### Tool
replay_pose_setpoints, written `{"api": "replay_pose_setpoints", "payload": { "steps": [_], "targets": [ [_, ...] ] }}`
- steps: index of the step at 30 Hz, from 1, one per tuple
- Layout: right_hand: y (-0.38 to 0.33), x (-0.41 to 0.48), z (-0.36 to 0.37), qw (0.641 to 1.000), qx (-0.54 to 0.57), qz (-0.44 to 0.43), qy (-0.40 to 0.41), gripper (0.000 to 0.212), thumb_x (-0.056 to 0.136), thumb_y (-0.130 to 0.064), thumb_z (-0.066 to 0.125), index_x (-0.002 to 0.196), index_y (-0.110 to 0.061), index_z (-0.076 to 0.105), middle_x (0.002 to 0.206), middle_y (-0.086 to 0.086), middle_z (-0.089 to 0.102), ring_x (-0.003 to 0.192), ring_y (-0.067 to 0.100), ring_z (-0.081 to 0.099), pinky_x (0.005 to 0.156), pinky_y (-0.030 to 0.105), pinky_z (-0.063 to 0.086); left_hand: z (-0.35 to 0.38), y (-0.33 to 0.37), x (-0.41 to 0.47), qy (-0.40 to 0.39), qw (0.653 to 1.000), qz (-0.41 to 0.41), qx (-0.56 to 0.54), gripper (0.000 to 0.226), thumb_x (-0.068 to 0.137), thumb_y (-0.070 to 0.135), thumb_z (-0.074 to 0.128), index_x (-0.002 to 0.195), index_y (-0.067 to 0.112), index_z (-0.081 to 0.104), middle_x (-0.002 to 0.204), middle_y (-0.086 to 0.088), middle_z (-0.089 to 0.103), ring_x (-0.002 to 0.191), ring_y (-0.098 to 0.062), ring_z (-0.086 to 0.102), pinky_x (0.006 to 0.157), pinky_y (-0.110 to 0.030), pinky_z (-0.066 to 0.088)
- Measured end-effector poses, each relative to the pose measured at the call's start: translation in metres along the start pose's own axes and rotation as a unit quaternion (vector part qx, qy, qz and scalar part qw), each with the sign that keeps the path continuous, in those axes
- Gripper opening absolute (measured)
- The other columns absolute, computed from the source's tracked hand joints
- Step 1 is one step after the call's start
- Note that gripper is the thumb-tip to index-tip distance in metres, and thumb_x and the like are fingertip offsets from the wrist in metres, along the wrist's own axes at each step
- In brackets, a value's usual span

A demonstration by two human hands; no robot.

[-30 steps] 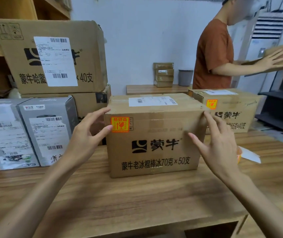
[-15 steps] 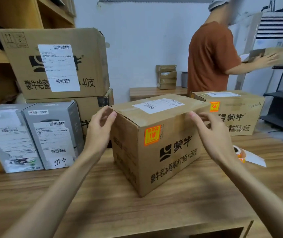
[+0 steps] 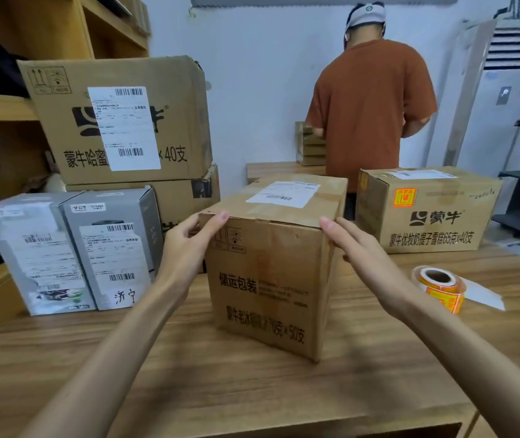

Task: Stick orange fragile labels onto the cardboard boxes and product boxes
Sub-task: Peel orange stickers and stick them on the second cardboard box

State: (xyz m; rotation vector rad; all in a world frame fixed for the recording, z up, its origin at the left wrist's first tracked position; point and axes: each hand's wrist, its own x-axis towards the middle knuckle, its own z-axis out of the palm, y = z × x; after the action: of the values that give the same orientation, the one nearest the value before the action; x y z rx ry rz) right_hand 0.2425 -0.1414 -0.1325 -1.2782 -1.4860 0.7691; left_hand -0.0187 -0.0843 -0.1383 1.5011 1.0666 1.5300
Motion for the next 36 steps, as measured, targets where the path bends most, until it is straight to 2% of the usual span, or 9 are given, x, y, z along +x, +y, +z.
{"api": "replay_pose_setpoints", "payload": {
  "steps": [3,7,11,15,19,22,26,31,36],
  "targets": [
    [0.014,0.021,-0.010,0.998,0.043,0.005,-0.047,0.084,0.072,-0.084,0.056,0.139,-0.035,0.055,0.139,-0.019,0.059,0.132,0.005,0.051,0.117,0.043,0.034,-0.001,-0.001,-0.007,0.006,0.999,0.028,0.042,0.037,0.089,0.052,0.072,0.116,0.028,0.075,0.109,0.006,0.076,0.103,-0.005,0.069,0.081,-0.018,0.051],
    [0.022,0.042,-0.015,0.987,0.154,0.017,-0.040,0.045,0.078,-0.055,0.052,0.108,-0.027,0.070,0.108,-0.013,0.074,0.104,0.009,0.063,0.093,0.036,0.043,0.005,-0.003,-0.013,0.048,0.990,0.072,0.109,0.057,0.076,0.061,0.078,0.124,0.030,0.072,0.108,0.005,0.071,0.098,-0.006,0.066,0.090,-0.027,0.053],
    [0.024,0.055,-0.010,0.985,0.167,0.019,-0.048,0.037,0.081,-0.049,0.045,0.100,-0.024,0.064,0.087,-0.011,0.069,0.078,0.005,0.059,0.080,0.034,0.040,0.008,-0.002,-0.013,0.078,0.984,0.090,0.134,0.049,0.080,0.051,0.079,0.123,0.030,0.071,0.102,0.001,0.070,0.096,-0.010,0.066,0.093,-0.034,0.055],
    [0.025,0.062,-0.019,0.987,0.144,0.012,-0.063,0.036,0.092,-0.049,0.046,0.112,-0.029,0.069,0.108,-0.015,0.073,0.099,0.003,0.064,0.091,0.035,0.044,0.008,-0.004,-0.011,0.123,0.968,0.130,0.174,0.054,0.082,0.049,0.080,0.128,0.024,0.066,0.107,0.005,0.063,0.096,-0.013,0.062,0.091,-0.039,0.054],
    [0.033,0.048,-0.050,0.998,0.066,0.006,-0.013,0.051,0.092,-0.058,0.055,0.125,-0.022,0.067,0.121,-0.014,0.071,0.113,0.001,0.064,0.094,0.030,0.047,0.026,0.000,-0.023,0.174,0.893,0.344,0.232,0.036,0.089,0.028,0.079,0.114,0.007,0.064,0.100,-0.004,0.055,0.082,-0.019,0.054,0.073,-0.034,0.050],
    [0.048,0.028,-0.079,0.998,-0.040,-0.036,0.023,0.027,0.094,-0.041,0.065,0.101,-0.018,0.076,0.091,-0.015,0.072,0.087,-0.002,0.062,0.088,0.024,0.046,0.057,-0.004,-0.031,0.083,0.853,0.443,0.262,0.024,0.091,0.022,0.076,0.100,0.003,0.065,0.085,-0.005,0.058,0.069,-0.019,0.053,0.059,-0.033,0.050],
    [0.070,0.010,-0.119,0.986,-0.150,-0.040,0.054,0.018,0.090,-0.028,0.073,0.091,-0.011,0.077,0.093,0.004,0.075,0.086,0.010,0.064,0.079,0.022,0.048,0.121,-0.017,-0.046,-0.075,0.840,0.459,0.279,0.020,0.096,0.030,0.067,0.098,0.010,0.068,0.078,0.004,0.056,0.062,-0.004,0.043,0.050,-0.028,0.049],
    [0.100,-0.001,-0.170,0.953,-0.296,-0.002,0.066,0.010,0.088,-0.029,0.074,0.080,-0.023,0.074,0.083,-0.008,0.072,0.078,0.018,0.066,0.074,0.041,0.055,0.205,-0.043,-0.061,-0.252,0.855,0.344,0.296,0.020,0.097,0.034,0.064,0.111,0.019,0.066,0.093,0.011,0.057,0.068,-0.003,0.042,0.064,-0.026,0.043],
    [0.130,-0.007,-0.197,0.914,-0.403,0.010,0.046,0.010,0.086,-0.030,0.075,0.089,-0.021,0.073,0.084,-0.002,0.068,0.069,0.004,0.052,0.061,0.028,0.039,0.271,-0.075,-0.057,-0.284,0.891,0.231,0.267,0.022,0.094,0.025,0.068,0.115,0.020,0.071,0.098,0.007,0.061,0.078,-0.012,0.048,0.078,-0.034,0.048]
  ]
}}
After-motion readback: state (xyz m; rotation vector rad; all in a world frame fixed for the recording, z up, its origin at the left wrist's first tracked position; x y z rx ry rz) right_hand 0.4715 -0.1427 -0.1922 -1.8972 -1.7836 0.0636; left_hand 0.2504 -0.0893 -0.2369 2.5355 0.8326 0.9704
